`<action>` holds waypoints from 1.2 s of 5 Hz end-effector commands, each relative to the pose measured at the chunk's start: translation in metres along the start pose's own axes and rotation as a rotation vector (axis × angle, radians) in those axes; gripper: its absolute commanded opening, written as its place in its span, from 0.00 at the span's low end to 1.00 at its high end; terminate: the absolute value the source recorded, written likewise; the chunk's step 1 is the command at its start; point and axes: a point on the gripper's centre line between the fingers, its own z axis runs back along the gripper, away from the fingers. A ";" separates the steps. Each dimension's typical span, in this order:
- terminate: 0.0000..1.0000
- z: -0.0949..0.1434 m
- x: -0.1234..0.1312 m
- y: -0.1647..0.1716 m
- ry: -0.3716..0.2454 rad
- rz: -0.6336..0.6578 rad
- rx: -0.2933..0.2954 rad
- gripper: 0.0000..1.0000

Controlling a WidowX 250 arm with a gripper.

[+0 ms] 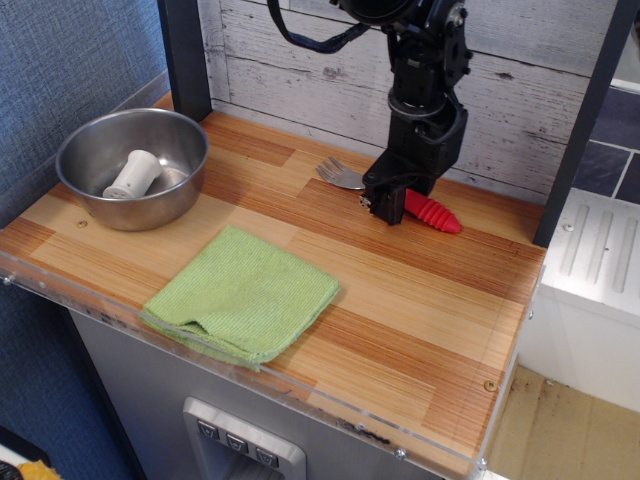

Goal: Move the fork and place it on the green cloth.

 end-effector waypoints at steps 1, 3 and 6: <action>0.00 0.021 -0.002 -0.001 0.014 0.030 0.066 0.00; 0.00 0.033 -0.004 0.007 -0.006 0.074 0.094 0.00; 0.00 0.108 0.009 -0.007 -0.009 0.164 0.226 0.00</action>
